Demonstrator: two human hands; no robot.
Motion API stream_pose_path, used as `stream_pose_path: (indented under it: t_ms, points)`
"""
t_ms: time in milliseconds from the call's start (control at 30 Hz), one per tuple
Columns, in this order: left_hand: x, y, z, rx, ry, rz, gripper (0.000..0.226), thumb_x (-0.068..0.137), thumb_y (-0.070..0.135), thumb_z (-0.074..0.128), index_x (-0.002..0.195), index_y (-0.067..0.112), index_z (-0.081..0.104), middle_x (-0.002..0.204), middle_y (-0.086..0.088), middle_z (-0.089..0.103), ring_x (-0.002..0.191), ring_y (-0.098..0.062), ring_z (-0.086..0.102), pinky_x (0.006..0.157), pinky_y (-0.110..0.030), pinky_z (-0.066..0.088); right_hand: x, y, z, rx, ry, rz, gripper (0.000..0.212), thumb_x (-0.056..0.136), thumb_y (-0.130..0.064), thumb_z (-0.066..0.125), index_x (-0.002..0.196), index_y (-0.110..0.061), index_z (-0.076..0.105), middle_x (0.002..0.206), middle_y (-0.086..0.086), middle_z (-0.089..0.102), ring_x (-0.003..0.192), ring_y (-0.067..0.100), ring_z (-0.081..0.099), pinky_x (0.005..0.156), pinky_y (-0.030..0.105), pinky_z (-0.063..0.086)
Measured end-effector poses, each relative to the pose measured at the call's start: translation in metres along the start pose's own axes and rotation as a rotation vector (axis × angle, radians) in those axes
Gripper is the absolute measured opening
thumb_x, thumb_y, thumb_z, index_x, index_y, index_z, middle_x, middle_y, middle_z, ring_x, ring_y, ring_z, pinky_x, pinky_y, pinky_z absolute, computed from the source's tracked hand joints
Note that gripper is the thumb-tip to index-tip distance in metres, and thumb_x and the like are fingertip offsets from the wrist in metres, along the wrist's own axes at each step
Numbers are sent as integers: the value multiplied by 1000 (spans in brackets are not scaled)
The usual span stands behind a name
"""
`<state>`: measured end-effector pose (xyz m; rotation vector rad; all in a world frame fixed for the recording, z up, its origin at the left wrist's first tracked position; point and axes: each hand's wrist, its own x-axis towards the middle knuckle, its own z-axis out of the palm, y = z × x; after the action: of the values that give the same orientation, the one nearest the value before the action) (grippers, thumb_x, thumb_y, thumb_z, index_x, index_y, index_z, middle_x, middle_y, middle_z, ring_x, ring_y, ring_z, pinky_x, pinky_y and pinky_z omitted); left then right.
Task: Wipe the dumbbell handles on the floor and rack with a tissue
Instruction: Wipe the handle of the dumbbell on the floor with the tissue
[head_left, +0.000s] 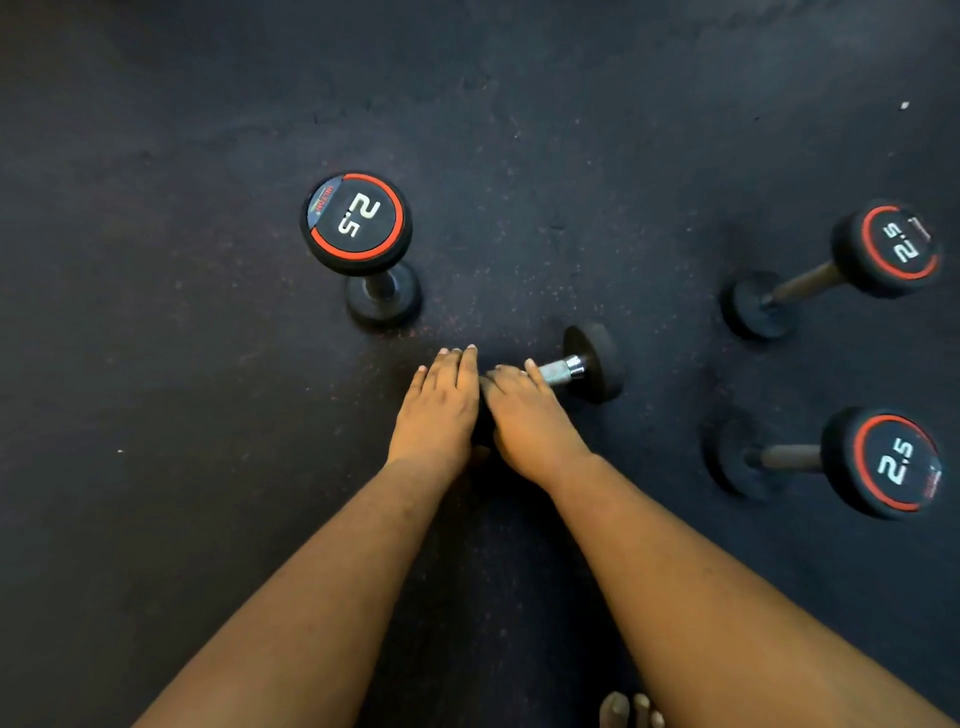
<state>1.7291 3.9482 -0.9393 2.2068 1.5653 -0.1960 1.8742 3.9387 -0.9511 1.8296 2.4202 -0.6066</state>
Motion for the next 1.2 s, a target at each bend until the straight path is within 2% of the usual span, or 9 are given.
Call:
stream_pose_path:
  t_ms: [133, 267, 467, 633, 767, 900, 1000, 1100, 1200]
  points:
    - [1, -1, -2, -58, -22, -17, 127, 72, 39, 86, 160, 7, 0, 166, -12, 14, 156, -25, 8, 127, -40, 9, -41, 13, 24, -95, 111, -61, 79, 86, -8, 58, 158, -14, 26, 165, 4, 25, 153, 23, 20, 123, 52, 20]
    - [4, -1, -1, -77, -7, -17, 133, 65, 42, 89, 159, 7, 2, 165, -12, 18, 155, -24, 12, 127, -40, 12, -36, 29, 28, -110, 222, 293, 88, 83, -2, 62, 158, -7, 19, 166, 15, 17, 153, 33, 15, 124, 47, 21]
    - [2, -2, -5, -164, 14, 1, 130, 69, 39, 89, 160, 8, 1, 165, -13, 16, 156, -25, 7, 127, -40, 10, -37, -8, 39, -71, 179, 47, 79, 87, -7, 60, 158, -13, 25, 166, 5, 23, 154, 21, 17, 122, 54, 18]
    - [2, -8, 5, -380, 4, -1, 132, 62, 26, 94, 160, 18, 5, 162, -10, 15, 155, -27, 5, 125, -46, 17, -31, 31, 24, -132, 276, 271, 66, 90, -9, 61, 151, -19, 40, 158, 2, 40, 147, 23, 35, 110, 48, 41]
    - [-6, -8, 17, -698, 49, -54, 128, 60, 17, 93, 157, 27, 10, 163, 0, 12, 152, -14, 13, 122, -39, 29, -34, 21, 27, -97, 282, 122, 61, 88, -9, 63, 146, -21, 49, 152, -1, 48, 142, 22, 41, 109, 46, 39]
    - [6, -6, 13, -965, 48, -231, 147, 58, 14, 97, 160, 29, -8, 165, 2, 9, 144, -2, 15, 119, -26, 23, -23, 12, 13, 85, 362, -29, 47, 83, -8, 63, 128, -19, 67, 131, -1, 67, 124, 21, 60, 100, 44, 50]
    - [15, -14, 17, -994, -38, -286, 160, 48, 18, 99, 158, 26, -16, 167, -2, 8, 151, -14, 15, 124, -37, 24, -24, 14, -5, 413, 413, 197, 40, 93, -8, 57, 129, -22, 66, 108, 5, 74, 99, 26, 68, 83, 42, 56]
    - [12, -19, 18, -898, -57, -249, 151, 39, 28, 94, 158, 31, 1, 160, 2, 16, 146, -21, 27, 118, -45, 36, -30, 20, -15, 637, 384, 415, 24, 97, -18, 57, 118, -28, 59, 96, 4, 73, 86, 28, 67, 70, 38, 52]
    - [2, -13, 15, -788, 17, -219, 131, 47, 19, 97, 154, 22, 20, 153, 1, 25, 140, -20, 32, 117, -38, 36, -38, 23, -17, 779, 422, 511, 19, 94, -15, 61, 97, -33, 59, 86, -2, 70, 80, 21, 67, 65, 29, 47]
